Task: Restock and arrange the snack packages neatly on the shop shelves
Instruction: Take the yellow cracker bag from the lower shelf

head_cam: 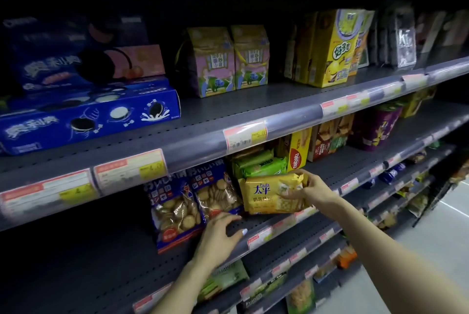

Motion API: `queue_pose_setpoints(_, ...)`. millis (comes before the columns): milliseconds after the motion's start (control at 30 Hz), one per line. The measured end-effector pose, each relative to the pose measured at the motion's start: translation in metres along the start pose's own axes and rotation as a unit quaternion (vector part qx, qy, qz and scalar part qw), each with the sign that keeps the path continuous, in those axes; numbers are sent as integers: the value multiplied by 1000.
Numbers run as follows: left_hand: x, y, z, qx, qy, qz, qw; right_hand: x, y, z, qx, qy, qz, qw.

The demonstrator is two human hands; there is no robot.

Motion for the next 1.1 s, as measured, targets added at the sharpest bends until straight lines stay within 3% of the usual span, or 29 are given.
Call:
queue_pose_setpoints(300, 0, 4, 2, 50, 32, -20, 998, 52, 18, -21, -42, -98, 15, 994)
queue_pose_setpoints(533, -5, 5, 2, 134, 37, -97, 986, 70, 4, -26, -111, -137, -64, 982)
queue_pose_setpoints(700, -5, -2, 9, 229, 22, -121, 966, 77, 8, -31, -110, -122, -91, 982)
queue_pose_setpoints(1100, -6, 2, 8, 262, 24, -136, 955, 81, 3, -33, -153, -93, -146, 973)
Point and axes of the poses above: each hand's wrist, its own x-axis towards the middle knuckle, its own z-axis out of the palm, y = z × x, the point moved 10 cm from there along x, towards the middle knuckle, and after that the axes turned 3 degrees about -y, right-handed, at the moved point
